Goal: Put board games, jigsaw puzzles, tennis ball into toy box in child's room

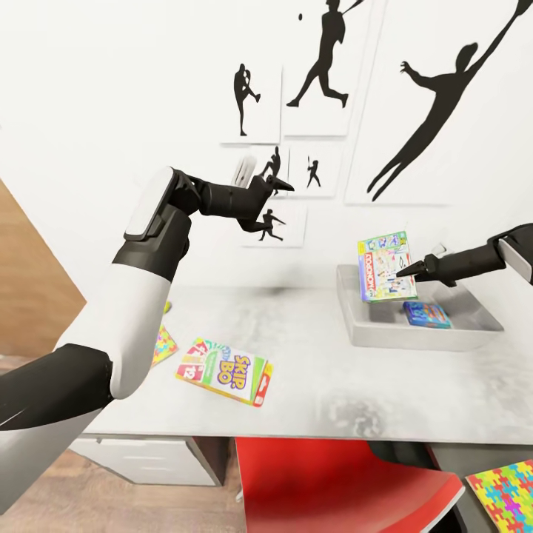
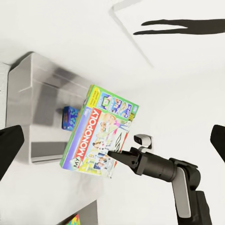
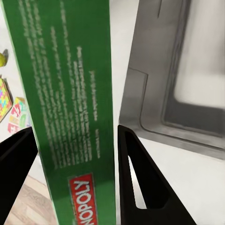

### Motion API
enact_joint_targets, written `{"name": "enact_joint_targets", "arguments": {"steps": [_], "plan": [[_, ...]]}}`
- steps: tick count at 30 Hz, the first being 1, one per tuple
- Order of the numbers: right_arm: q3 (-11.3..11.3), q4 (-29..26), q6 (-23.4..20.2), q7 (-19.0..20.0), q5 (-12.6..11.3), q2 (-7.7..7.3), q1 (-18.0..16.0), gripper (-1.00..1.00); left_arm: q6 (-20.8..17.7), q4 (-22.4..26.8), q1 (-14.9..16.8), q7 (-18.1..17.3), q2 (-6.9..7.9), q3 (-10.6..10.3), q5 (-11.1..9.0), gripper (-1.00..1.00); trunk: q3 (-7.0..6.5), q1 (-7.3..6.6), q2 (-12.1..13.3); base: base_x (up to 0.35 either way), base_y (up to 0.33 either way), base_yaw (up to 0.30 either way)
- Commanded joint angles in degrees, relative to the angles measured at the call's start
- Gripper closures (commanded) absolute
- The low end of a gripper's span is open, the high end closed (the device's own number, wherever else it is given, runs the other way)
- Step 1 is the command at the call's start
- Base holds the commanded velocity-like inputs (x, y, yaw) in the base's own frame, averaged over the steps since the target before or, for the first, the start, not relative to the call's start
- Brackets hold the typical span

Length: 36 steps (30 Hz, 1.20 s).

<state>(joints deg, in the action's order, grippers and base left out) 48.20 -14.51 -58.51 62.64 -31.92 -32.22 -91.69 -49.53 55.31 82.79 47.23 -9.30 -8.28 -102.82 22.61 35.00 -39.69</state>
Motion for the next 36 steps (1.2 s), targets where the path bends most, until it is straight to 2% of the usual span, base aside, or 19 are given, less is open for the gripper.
{"name": "enact_joint_targets", "arguments": {"steps": [1,18,30,36], "plan": [[0.2,0.0,-0.3,0.5,-0.2,-0.04,-0.1,1.0,0.0,0.0,0.1,0.6,-0.02,0.0,-0.6,-1.0,0.18,0.01,-0.1,0.0,0.0,0.0],[0.2,-0.1,-0.6,0.7,0.8,-0.12,-0.5,1.0,0.0,0.2,-0.5,0.6,0.05,0.0,-0.5,-1.0,1.77,0.01,-0.1,0.0,0.0,0.0],[0.0,-0.3,-0.6,0.8,0.8,-0.26,-1.8,1.0,-0.6,2.3,-5.5,0.9,0.97,-0.1,-0.4,-1.0,2.9,0.01,-0.1,0.0,0.0,0.0],[-0.1,-0.4,-0.4,0.9,0.7,-0.41,-2.0,1.0,-0.8,2.7,-6.5,1.6,1.41,-0.1,-0.4,-1.0,3.46,0.01,-0.1,0.0,0.0,0.0]]}}
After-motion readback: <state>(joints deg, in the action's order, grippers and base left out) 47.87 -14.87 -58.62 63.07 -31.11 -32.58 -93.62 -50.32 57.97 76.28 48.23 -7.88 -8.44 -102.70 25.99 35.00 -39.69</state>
